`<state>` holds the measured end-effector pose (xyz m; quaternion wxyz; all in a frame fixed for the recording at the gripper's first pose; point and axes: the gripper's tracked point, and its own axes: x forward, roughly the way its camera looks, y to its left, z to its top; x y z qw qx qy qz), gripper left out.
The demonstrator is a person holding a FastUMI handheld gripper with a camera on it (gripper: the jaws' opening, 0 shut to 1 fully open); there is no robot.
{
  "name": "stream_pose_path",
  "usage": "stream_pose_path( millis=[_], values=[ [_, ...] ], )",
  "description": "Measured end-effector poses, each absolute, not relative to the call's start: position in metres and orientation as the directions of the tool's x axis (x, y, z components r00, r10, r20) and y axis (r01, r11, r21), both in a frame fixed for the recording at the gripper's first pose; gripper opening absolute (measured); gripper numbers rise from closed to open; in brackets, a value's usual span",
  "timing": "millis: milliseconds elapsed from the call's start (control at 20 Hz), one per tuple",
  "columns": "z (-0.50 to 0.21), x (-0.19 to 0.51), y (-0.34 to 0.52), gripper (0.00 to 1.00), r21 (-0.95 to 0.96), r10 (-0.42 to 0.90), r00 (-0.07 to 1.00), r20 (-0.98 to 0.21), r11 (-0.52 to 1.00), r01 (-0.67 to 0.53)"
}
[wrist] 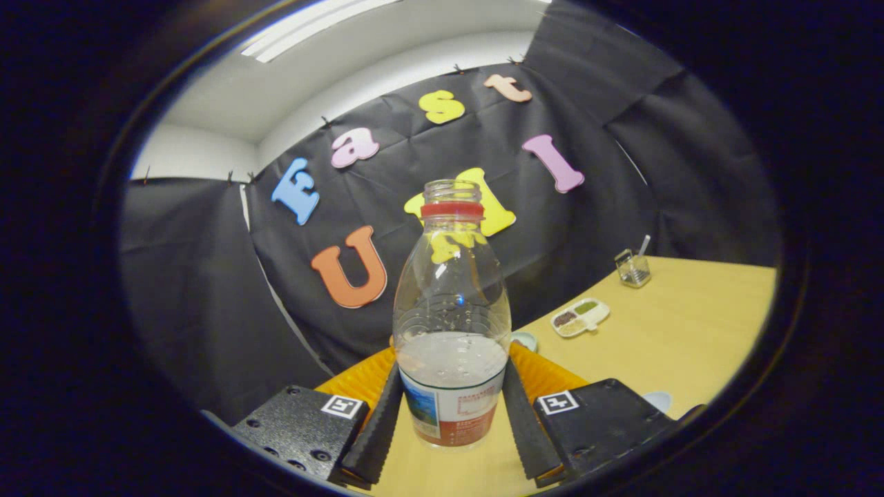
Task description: Take the bottle from table, then pour the juice into the cup, finally place the bottle on the coaster
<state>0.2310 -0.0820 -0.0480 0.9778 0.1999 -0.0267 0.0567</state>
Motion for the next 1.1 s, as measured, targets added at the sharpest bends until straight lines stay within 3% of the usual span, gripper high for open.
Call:
stream_pose_path(
  millis=[250,600,1100],
  values=[
    [-0.063,0.249,-0.082,0.78,0.138,0.026,0.998,0.061,0.990,-0.034],
    [-0.097,0.297,-0.077,0.78,-0.004,-0.007,0.997,0.073,1.000,0.007],
    [-0.207,0.364,-0.086,0.79,-0.005,-0.016,0.998,-0.055,1.000,0.016]
  ],
)
